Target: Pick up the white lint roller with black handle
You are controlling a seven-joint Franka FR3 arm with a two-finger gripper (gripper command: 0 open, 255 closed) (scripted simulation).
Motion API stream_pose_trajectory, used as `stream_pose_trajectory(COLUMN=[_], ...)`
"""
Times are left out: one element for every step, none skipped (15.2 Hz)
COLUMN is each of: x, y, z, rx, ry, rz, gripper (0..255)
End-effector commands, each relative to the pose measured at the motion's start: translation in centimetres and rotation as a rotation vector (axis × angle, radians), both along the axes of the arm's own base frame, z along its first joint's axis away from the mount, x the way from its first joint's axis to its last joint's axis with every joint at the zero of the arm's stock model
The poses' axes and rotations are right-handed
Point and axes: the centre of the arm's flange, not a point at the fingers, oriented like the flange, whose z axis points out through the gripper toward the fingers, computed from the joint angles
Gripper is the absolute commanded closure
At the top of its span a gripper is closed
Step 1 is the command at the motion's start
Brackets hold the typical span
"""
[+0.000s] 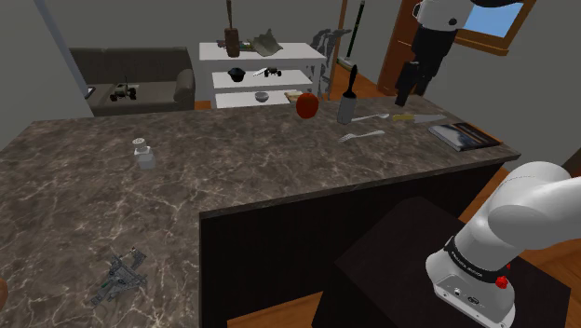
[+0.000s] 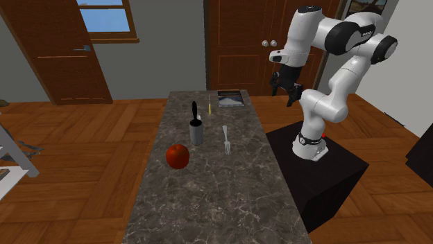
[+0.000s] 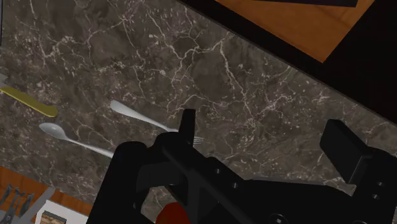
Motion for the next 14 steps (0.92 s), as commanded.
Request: stream_pose_trajectory(x=[0.0,0.6,1.3,1.9,2.6,3.3,4.0,4.7,5.4,6.1,6.9,7.7,8.5,9.3], y=[0.0,-1.1,-2.3,-3.4,-4.5,-5.6,-6.7,-7.8,-8.8,-9.9,-10.9,-11.9,-12.9,-13.9], z=[0.0,-0.4,-0.9,-1.3,-1.8,-2.2,-2.7,-3.1,-3.6,-4.1,-4.6,-5.0,-5.5,-6.0], rx=[0.0,0.014,0.028,0.042,0.057,0.071,0.085,0.099,0.113,0.127,0.141,0.156,0.17,0.184], ry=[0.0,-0.014,-0.027,-0.041,-0.054,-0.068,-0.082,-0.095,-0.109,-0.123,-0.136,-0.15,-0.163,-0.177], rz=[0.0,0.008,0.016,0.024,0.031,0.039,0.047,0.055,0.063,0.071,0.079,0.086,0.094,0.102], gripper=[0,0,0,0,0,0,0,0,0,0,0,0,0,0])
